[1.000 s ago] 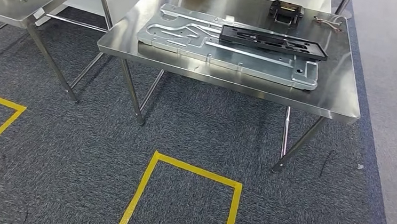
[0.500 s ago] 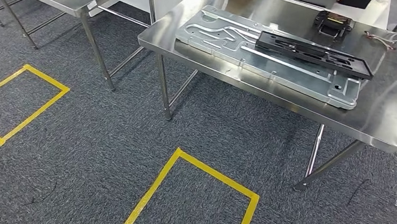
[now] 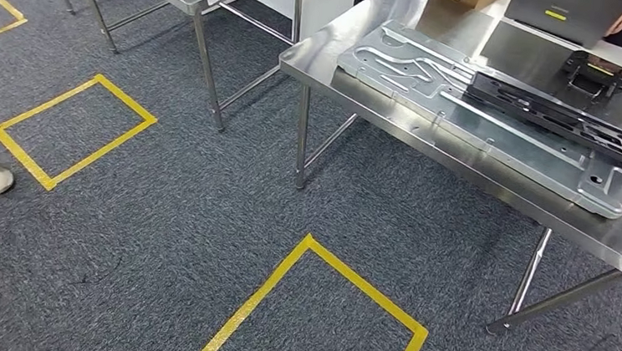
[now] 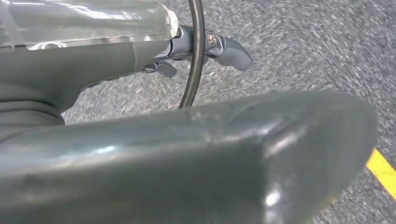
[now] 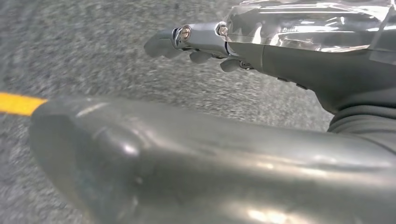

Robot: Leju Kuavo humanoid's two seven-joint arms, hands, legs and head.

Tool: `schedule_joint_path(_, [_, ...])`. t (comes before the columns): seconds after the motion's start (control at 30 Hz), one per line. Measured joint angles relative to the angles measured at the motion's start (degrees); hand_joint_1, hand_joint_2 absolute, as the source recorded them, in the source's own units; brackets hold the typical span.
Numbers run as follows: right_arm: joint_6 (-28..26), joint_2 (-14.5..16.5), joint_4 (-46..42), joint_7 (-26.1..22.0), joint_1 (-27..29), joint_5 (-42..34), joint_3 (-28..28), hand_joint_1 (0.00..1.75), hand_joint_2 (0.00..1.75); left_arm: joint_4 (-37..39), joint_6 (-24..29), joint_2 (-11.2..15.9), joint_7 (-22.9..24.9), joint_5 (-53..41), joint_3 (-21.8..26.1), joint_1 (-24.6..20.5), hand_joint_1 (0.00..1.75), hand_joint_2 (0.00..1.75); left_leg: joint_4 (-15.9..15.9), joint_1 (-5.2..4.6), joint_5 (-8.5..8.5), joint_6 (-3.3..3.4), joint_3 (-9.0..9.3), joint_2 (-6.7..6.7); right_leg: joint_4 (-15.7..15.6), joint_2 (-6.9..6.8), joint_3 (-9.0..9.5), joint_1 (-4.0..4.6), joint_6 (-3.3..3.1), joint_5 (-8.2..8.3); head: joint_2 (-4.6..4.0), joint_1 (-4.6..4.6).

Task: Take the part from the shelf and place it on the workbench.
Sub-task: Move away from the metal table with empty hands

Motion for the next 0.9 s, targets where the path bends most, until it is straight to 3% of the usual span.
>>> schedule_joint_path(0.07, [0.0, 0.3, 0.0, -0.3, 0.0, 0.4, 0.0, 0.00, 0.00, -0.1, -0.3, 0.0, -0.8, -0.3, 0.0, 0.0, 0.00, 0.00, 0.1, 0.02, 0.13, -0.52, -0.27, -1.25, -5.8, 2.45, 2.45, 0.12, -0.61, 2.06, 0.00, 0.00])
schedule_joint_path(0.1, [-0.1, 0.5, 0.0, -0.4, 0.0, 0.5, 0.0, 0.00, 0.00, -0.2, -0.4, 0.0, -1.3, -0.4, 0.0, 0.1, 0.00, 0.00, 0.2, 0.11, 0.22, -0.90, -0.52, -1.83, -6.8, 2.97, 2.79, 0.22, -0.79, 2.13, 0.00, 0.01])
schedule_joint_path(0.17, [-0.1, 0.9, 0.0, -0.4, -0.1, 0.7, 0.1, 0.00, 0.00, -0.3, -0.3, 0.0, -2.2, -0.5, 0.0, 0.3, 0.00, 0.00, 0.1, 0.28, 0.44, -1.70, -0.88, -3.03, -7.2, 1.57, 2.97, 0.21, -1.10, 2.39, 0.00, 0.00])
schedule_joint_path(0.23, [0.0, 1.5, 0.1, -0.4, -0.1, 0.9, 0.2, 0.00, 0.00, -0.4, -0.1, 0.2, -2.6, -0.6, 0.0, 0.5, 0.00, 0.00, 1.7, 0.18, -0.61, -2.15, -1.72, -1.74, -8.1, 0.03, 3.46, -0.13, -1.73, 2.85, 0.00, -0.01])
schedule_joint_path(0.33, [0.6, 1.9, 0.1, -0.4, 0.3, 1.2, 0.2, 0.00, 0.00, -0.5, 0.1, 0.3, -2.7, -0.6, 0.0, 0.4, 0.00, 0.00, 11.7, 0.29, -6.13, -2.69, -6.44, 2.64, -8.6, -2.68, 3.61, -0.14, -2.20, 3.07, 0.00, -0.04])
schedule_joint_path(0.37, [0.7, 1.9, 0.1, -0.4, 0.3, 1.3, 0.2, 0.00, 0.00, -0.5, 0.1, 0.3, -2.6, -0.6, 0.0, 0.4, 0.00, 0.00, 14.9, 0.45, -7.43, -2.98, -7.96, 3.30, -8.5, -3.59, 3.50, -0.09, -2.17, 3.01, 0.00, -0.04])
schedule_joint_path(0.4, [0.8, 1.9, 0.1, -0.4, 0.4, 1.4, 0.3, 0.00, 0.00, -0.5, 0.1, 0.3, -2.6, -0.6, 0.0, 0.5, 0.00, 0.00, 16.4, 0.64, -7.63, -3.25, -8.54, 3.67, -8.4, -4.44, 3.42, -0.12, -2.08, 2.91, 0.00, -0.04])
schedule_joint_path(0.43, [0.9, 1.9, 0.1, -0.4, 0.4, 1.4, 0.3, 0.00, 0.00, -0.5, 0.1, 0.4, -2.6, -0.6, 0.0, 0.5, 0.00, 0.00, 15.7, 0.85, -6.80, -3.50, -7.98, 3.97, -8.2, -5.26, 3.38, -0.22, -1.90, 2.77, 0.00, -0.04])
schedule_joint_path(0.53, [1.2, 1.8, 0.1, -0.3, 0.3, 1.7, 0.3, 0.00, 0.00, -0.6, 0.1, 0.6, -2.6, -0.9, 0.1, 0.5, 0.00, 0.00, 5.2, 1.31, -2.34, -4.08, -1.89, 6.70, -7.1, -7.24, 3.37, -0.44, -0.69, 1.94, 0.00, -0.04])
schedule_joint_path(0.6, [1.7, 1.7, 0.0, -0.4, 0.3, 2.2, 0.3, 0.00, 0.00, -0.6, 0.0, 0.5, -2.7, -1.3, 0.1, 0.4, 0.00, 0.00, 1.7, 1.18, -1.63, -3.60, -0.16, 7.76, -6.4, -8.23, 3.41, -0.28, 0.30, 1.39, 0.00, 0.00])
schedule_joint_path(0.67, [1.9, 1.7, 0.0, -0.4, 0.0, 2.7, 0.4, 0.00, 0.00, -0.7, 0.1, 0.5, -3.0, -1.6, 0.2, 0.6, 0.00, 0.00, 1.6, 0.88, -1.63, -2.57, -0.53, 6.72, -6.6, -9.04, 3.72, -0.43, 1.06, 1.38, 0.00, 0.03])
schedule_joint_path(0.7, [1.8, 1.7, 0.0, -0.2, -0.1, 3.0, 0.5, 0.00, 0.00, -0.7, 0.2, 0.5, -3.3, -1.7, 0.2, 0.7, 0.00, 0.00, 1.5, 0.82, -1.49, -2.14, -0.58, 6.21, -6.5, -8.68, 3.88, -0.64, 1.43, 1.17, 0.00, 0.03])
schedule_joint_path(0.73, [1.7, 1.7, 0.0, 0.1, -0.2, 3.2, 0.5, 0.00, 0.00, -0.8, 0.4, 0.6, -3.5, -1.7, 0.3, 0.8, 0.00, 0.00, 1.4, 0.82, -1.32, -1.73, -0.58, 5.67, -5.8, -7.63, 3.71, -0.81, 1.72, 0.41, 0.00, 0.03])
schedule_joint_path(0.8, [1.3, 1.7, 0.0, 1.0, 0.0, 3.5, 0.5, 0.00, 0.00, -0.8, 0.6, 0.6, -3.7, -1.8, 0.6, 0.7, 0.00, 0.00, 1.3, 0.75, -0.92, -1.08, -0.70, 4.59, -0.8, -4.47, 1.50, -0.93, 1.89, -3.07, 0.00, 0.03])
schedule_joint_path(0.87, [1.0, 1.7, 0.1, 1.5, 0.1, 3.7, 0.5, 0.00, 0.00, -0.8, 0.3, 0.7, -3.8, -1.8, 0.8, 0.6, 0.00, 0.00, 1.3, 0.29, -0.68, -0.70, -1.08, 3.34, 6.8, -2.85, -2.38, -0.65, 1.50, -6.63, 0.00, 0.03])
schedule_joint_path(0.9, [0.9, 1.7, 0.1, 1.7, 0.2, 3.8, 0.5, 0.00, 0.00, -0.9, -0.1, 0.7, -3.9, -1.8, 1.0, 0.6, 0.00, 0.00, 1.3, -0.01, -0.60, -0.58, -1.18, 2.60, 9.4, -2.61, -3.83, -0.38, 1.12, -7.11, 0.00, 0.03])
